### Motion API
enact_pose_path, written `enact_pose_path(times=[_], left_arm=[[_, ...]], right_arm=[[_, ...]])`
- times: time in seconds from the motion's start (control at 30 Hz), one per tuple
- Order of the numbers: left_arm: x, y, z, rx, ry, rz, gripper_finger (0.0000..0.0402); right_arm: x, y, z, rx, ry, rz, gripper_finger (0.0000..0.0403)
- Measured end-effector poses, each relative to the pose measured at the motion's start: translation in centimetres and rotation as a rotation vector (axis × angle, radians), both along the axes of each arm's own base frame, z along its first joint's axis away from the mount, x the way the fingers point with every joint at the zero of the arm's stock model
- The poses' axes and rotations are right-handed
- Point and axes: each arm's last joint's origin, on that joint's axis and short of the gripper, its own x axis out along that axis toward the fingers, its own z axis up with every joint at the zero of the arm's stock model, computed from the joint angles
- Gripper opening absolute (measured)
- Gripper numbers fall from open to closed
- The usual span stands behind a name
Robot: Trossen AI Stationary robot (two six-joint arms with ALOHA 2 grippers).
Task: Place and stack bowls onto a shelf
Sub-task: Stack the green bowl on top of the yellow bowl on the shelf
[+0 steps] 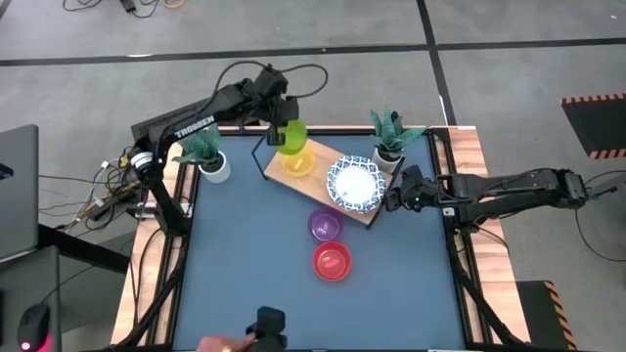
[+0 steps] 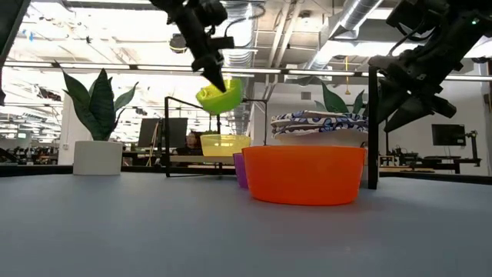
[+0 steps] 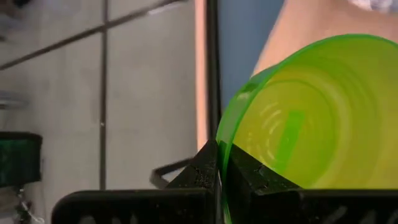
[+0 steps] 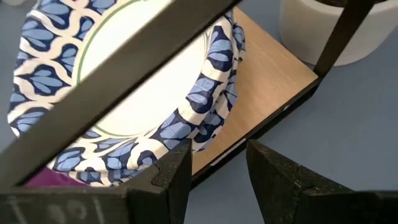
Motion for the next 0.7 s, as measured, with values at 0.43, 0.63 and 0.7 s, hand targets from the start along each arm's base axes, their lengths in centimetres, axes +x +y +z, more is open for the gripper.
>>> enact_pose_path(times=[0.43,0.63,0.7], left_arm=[[3.3,-0.1,-4.9,-0.018,0.168,-0.17,0.0],[3.3,-0.2,-4.8,-0.014,0.165,-0.213,0.0],[3.5,-0.1,-5.1,-0.018,0.163,-0.221,0.0]], right_arm=[[0.1,-0.6,0.0,0.008,-0.011,-0.049,0.0178],[0.0,-1.0,0.0,0.007,-0.008,-0.07,0.0178],[0.0,-1.1,0.0,0.006,-0.008,-0.076,0.0178]])
